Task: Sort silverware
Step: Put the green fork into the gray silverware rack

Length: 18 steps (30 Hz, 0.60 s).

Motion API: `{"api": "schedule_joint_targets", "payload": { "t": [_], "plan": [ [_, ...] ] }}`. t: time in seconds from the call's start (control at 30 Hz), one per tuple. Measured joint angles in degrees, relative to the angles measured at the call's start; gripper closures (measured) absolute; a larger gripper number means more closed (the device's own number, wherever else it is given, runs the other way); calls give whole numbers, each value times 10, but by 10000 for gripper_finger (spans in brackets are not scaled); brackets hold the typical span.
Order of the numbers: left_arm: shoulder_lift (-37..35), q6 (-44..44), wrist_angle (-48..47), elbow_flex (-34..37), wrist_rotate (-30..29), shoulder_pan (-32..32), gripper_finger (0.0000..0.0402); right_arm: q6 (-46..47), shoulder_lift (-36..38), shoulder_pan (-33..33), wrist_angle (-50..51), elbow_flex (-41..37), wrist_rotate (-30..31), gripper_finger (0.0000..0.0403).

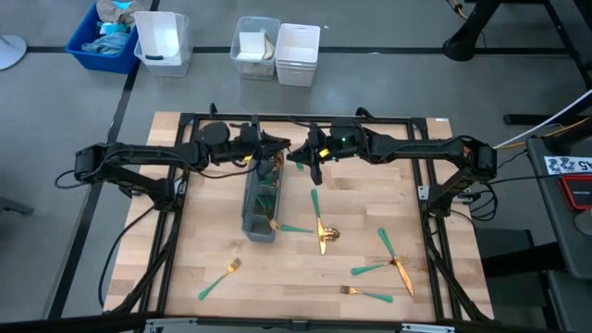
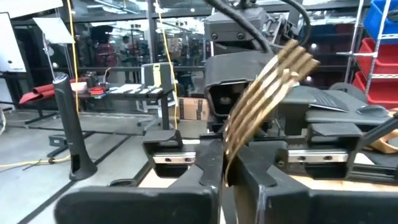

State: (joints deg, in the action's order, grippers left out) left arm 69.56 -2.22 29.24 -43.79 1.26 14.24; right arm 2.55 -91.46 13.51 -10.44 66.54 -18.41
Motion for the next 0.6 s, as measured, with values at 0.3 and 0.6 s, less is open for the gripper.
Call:
{"api": "schedule_joint_targets", "payload": {
  "t": [0.3,0.6],
  "plan": [
    [-64,-17,-83,0,3,19,398,21,0,1,-4,1,5,294],
    [-150,-42,-195,0,-46,75,400,38,0,0,17,0,-13,259]
  ]
}}
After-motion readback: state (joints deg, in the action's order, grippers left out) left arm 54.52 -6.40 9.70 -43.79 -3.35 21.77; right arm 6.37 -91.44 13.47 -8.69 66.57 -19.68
